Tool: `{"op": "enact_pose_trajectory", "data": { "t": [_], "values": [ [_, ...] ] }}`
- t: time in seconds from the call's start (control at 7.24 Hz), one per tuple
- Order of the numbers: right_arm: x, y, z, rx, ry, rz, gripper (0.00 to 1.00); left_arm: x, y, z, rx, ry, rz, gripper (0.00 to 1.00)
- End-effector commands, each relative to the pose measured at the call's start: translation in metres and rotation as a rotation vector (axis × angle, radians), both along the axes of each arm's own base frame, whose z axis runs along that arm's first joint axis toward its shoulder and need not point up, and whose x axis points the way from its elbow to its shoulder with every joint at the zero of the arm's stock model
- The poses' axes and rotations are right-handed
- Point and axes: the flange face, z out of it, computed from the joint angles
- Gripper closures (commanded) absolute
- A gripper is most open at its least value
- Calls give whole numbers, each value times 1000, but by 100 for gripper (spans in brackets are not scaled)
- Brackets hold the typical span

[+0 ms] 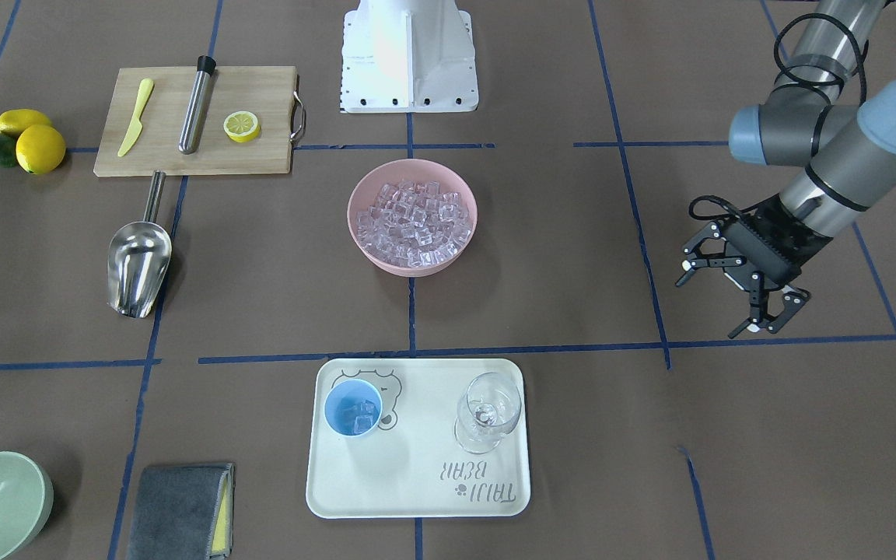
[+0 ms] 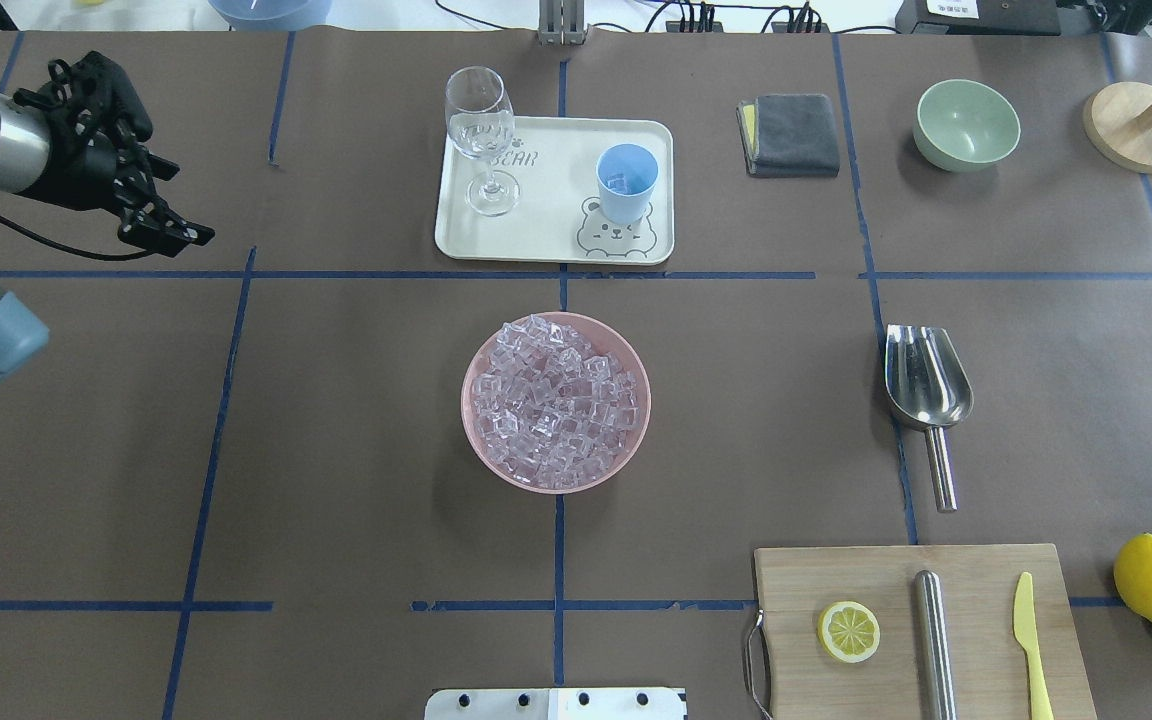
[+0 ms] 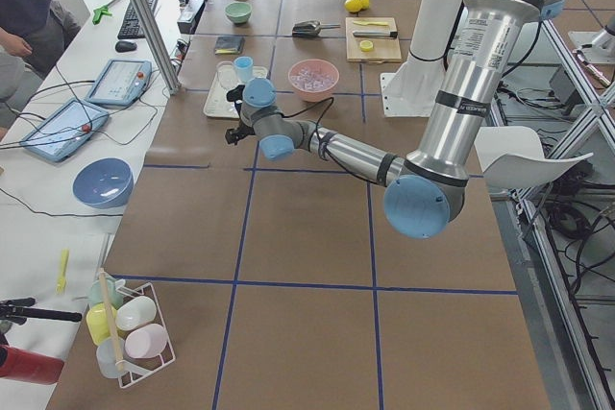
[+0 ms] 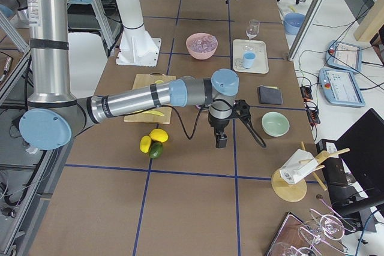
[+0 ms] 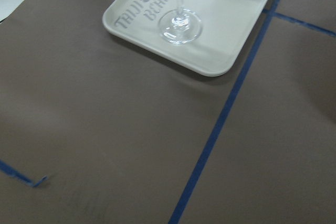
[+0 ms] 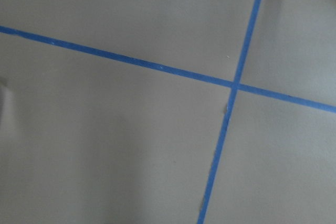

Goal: Put ice in cup with scoop

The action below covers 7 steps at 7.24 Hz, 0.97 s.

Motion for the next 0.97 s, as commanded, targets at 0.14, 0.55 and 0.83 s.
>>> {"op": "enact_pose_trajectory", "data": {
  "t": [0.14,0.55,0.83],
  "values": [
    [16,20,52,-98,3,22,0,-96,-9,73,-216,-134,-116,0],
    [15,17,55,-102,5,18,0,-227,-3,126,-445,-186,-317,0],
    [16,21,58,-107,5,18,0,-284,6,151,-623,-214,-405,0]
  ]
}}
